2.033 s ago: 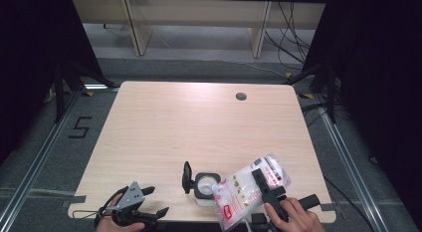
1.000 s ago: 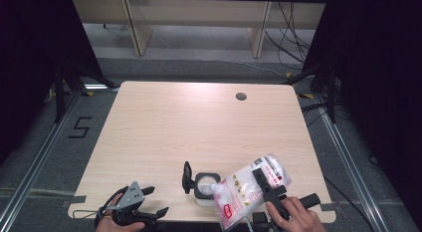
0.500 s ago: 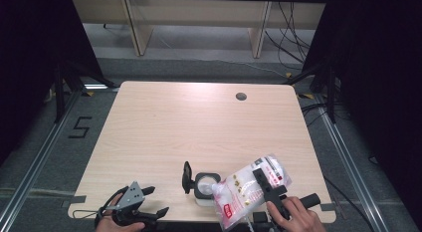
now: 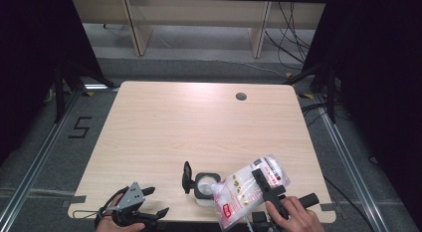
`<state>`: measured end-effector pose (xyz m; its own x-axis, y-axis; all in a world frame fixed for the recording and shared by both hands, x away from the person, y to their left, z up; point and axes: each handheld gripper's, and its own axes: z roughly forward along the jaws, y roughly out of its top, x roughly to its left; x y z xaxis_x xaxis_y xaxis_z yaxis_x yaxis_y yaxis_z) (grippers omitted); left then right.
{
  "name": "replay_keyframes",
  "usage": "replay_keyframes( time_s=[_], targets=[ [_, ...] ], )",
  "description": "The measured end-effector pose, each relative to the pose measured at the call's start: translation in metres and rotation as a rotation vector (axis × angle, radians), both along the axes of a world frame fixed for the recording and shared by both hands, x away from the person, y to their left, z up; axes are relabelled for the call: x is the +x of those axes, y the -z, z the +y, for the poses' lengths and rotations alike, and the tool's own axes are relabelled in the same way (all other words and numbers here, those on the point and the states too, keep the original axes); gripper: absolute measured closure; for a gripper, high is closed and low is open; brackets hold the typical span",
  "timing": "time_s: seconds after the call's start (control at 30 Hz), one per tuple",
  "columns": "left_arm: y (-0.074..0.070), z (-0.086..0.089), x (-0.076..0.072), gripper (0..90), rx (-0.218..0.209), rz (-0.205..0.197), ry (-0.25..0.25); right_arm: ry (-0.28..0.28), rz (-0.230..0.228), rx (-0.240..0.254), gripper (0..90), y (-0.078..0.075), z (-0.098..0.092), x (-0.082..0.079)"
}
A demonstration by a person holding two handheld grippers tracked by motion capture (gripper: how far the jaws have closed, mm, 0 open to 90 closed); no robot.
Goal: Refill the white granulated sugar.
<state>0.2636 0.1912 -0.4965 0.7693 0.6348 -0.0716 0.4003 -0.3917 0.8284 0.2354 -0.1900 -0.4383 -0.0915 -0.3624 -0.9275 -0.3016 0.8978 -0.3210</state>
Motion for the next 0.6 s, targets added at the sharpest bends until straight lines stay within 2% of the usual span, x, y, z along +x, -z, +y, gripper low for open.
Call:
replay_keyframes(
  time_s=[0.03, 0.07, 0.13, 0.2, 0.23, 0.27, 0.3, 0.33, 0.4, 0.5, 0.53, 0.6],
  targets=[
    [0.0000, 0.0001, 0.0004, 18.3, -0.001, -0.002, 0.000, -0.012, 0.003, 0.017, 48.9, 0.0009, 0.0001, 0.0005],
    [0.0008, -0.0014, -0.0003, 18.3, -0.024, 0.005, -0.011, 0.005, 0.007, 0.013, 49.0, 0.0016, -0.0008, -0.0003],
    [0.0006, 0.0001, 0.0005, 18.3, -0.008, -0.012, 0.006, 0.001, 0.010, 0.011, 49.0, 0.0015, -0.0005, 0.0004],
    [0.0008, -0.0007, -0.0001, 18.3, -0.020, 0.006, -0.011, -0.012, 0.003, -0.001, 49.1, 0.0004, 0.0000, 0.0010],
    [0.0007, -0.0004, 0.0004, 18.3, -0.013, 0.005, -0.008, -0.010, -0.002, 0.040, 49.1, 0.0033, -0.0008, 0.0005],
    [0.0007, 0.0003, 0.0005, 18.3, 0.003, 0.002, -0.005, -0.012, 0.004, 0.040, 49.2, 0.0034, -0.0012, 0.0009],
    [0.0007, 0.0001, 0.0000, 18.3, 0.001, 0.004, -0.001, -0.003, 0.014, 0.057, 49.2, 0.0049, -0.0021, 0.0011],
    [0.0011, -0.0012, -0.0005, 18.3, -0.019, 0.005, -0.008, -0.003, 0.014, 0.057, 49.3, 0.0051, -0.0023, 0.0011],
    [0.0006, -0.0010, 0.0002, 18.4, -0.020, 0.001, -0.013, 0.000, 0.015, 0.069, 49.3, 0.0060, -0.0026, 0.0008],
    [0.0008, -0.0005, -0.0006, 18.4, -0.013, 0.005, -0.009, -0.016, -0.003, 0.040, 49.4, 0.0037, -0.0015, 0.0010],
    [-0.0004, 0.0012, 0.0005, 18.4, 0.008, -0.008, 0.007, -0.012, -0.006, 0.040, 49.4, 0.0041, -0.0017, 0.0003],
    [-0.0002, 0.0002, 0.0004, 18.4, -0.005, -0.001, -0.006, -0.021, -0.011, 0.052, 49.5, 0.0031, -0.0017, -0.0009]
  ],
)
